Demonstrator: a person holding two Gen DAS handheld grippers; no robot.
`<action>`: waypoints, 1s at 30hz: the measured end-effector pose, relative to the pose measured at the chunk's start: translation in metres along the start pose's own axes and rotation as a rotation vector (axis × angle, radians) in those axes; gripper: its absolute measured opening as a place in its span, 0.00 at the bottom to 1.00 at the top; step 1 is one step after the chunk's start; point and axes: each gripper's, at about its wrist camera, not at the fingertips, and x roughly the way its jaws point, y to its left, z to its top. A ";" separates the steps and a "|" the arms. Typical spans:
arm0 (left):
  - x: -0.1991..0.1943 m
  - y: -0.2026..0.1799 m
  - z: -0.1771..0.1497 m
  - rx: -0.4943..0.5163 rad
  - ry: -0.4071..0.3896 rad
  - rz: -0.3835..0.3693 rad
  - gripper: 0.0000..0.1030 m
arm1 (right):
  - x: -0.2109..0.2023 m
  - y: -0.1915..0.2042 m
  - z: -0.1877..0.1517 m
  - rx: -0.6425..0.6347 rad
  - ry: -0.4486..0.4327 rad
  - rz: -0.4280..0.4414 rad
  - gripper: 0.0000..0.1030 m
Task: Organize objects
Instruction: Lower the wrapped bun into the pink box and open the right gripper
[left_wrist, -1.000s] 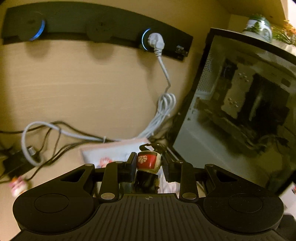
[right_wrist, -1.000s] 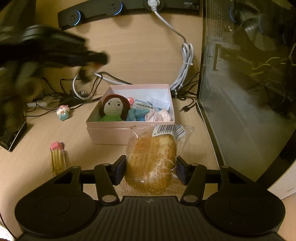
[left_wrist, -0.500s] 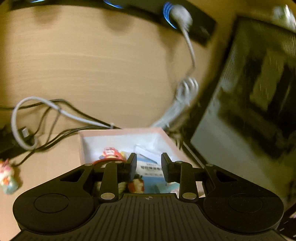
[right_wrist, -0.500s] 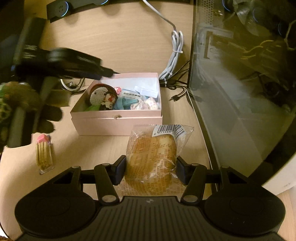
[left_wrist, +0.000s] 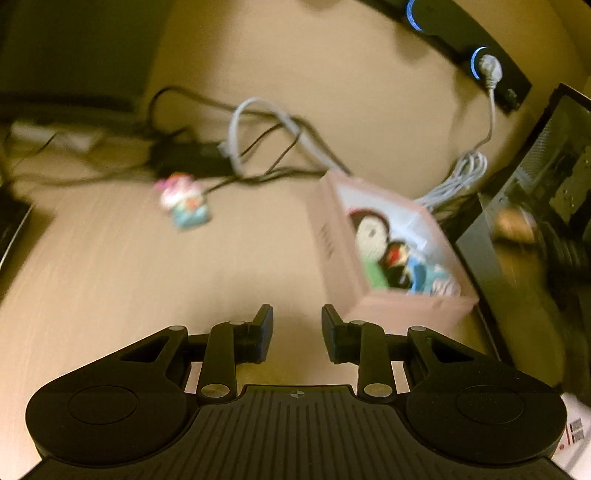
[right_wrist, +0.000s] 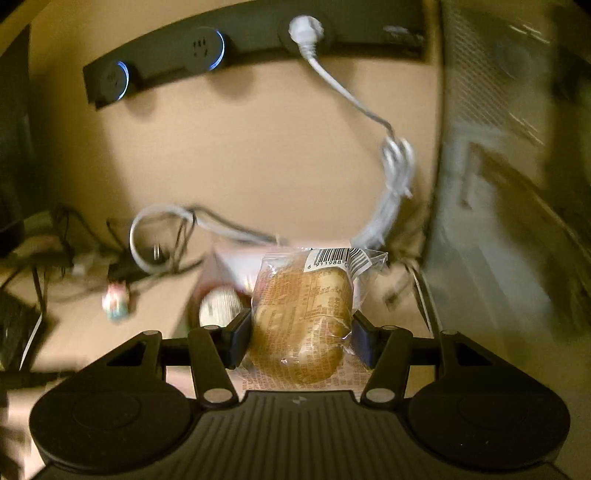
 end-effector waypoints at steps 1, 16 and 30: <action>-0.006 0.006 -0.005 -0.017 0.007 -0.002 0.31 | 0.014 0.003 0.012 0.006 0.006 0.009 0.54; -0.043 0.074 -0.041 -0.169 0.064 0.059 0.30 | 0.194 0.032 0.037 0.009 0.313 -0.051 0.58; 0.007 0.064 0.025 -0.118 -0.013 0.082 0.31 | 0.063 0.065 0.004 -0.169 0.049 -0.062 0.85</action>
